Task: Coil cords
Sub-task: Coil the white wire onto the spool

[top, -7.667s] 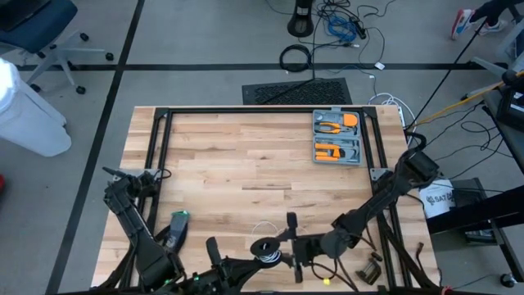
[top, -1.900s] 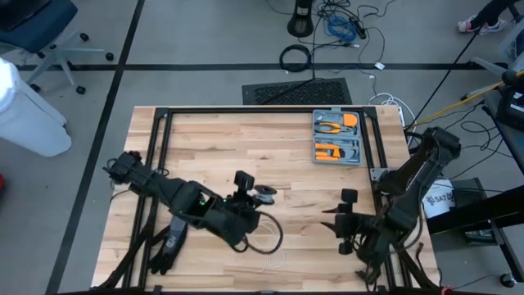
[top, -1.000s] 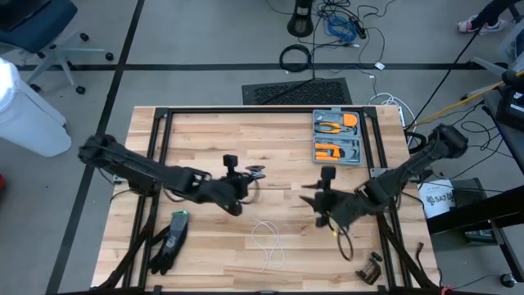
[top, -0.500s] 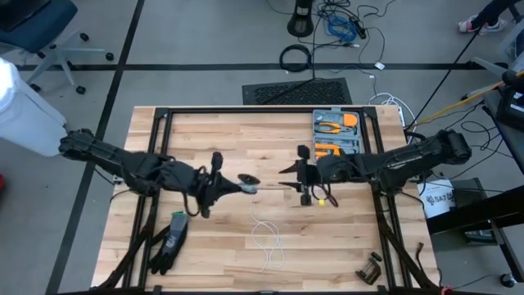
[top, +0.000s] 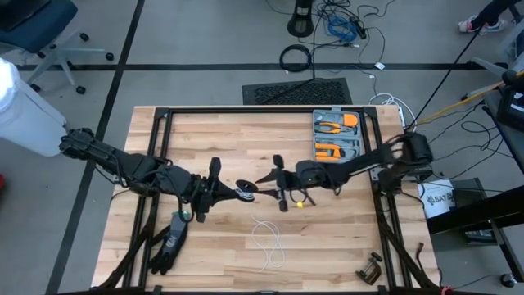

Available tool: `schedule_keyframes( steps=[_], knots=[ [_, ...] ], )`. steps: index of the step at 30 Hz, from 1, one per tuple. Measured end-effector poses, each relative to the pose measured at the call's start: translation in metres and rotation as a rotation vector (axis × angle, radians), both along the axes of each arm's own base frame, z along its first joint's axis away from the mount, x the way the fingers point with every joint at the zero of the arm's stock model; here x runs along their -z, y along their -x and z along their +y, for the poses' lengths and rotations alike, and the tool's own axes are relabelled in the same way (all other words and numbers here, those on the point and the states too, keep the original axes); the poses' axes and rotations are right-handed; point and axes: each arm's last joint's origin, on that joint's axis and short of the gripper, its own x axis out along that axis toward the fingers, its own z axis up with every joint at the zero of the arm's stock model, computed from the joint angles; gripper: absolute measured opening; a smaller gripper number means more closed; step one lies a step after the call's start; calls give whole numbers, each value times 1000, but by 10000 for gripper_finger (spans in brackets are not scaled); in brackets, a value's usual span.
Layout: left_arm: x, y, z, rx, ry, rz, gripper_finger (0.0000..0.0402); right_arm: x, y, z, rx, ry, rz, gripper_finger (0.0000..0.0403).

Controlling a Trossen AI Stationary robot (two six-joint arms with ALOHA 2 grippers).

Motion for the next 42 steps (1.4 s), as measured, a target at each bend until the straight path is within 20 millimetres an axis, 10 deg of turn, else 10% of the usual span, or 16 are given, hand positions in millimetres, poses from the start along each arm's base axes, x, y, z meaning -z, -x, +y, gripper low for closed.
schedule_keyframes(
  steps=[18,27,35,42],
  knots=[
    [-2,2,-8,25,16,-19,1,54,-80,4,-21,-49,232,140],
    [-2,5,-14,28,20,-21,1,59,-81,4,-20,-45,243,132],
    [-2,5,-14,20,12,-24,1,58,-82,4,-25,-53,235,12],
    [-1,6,-13,4,1,-10,1,54,-69,14,-80,-63,392,2]
  ],
)
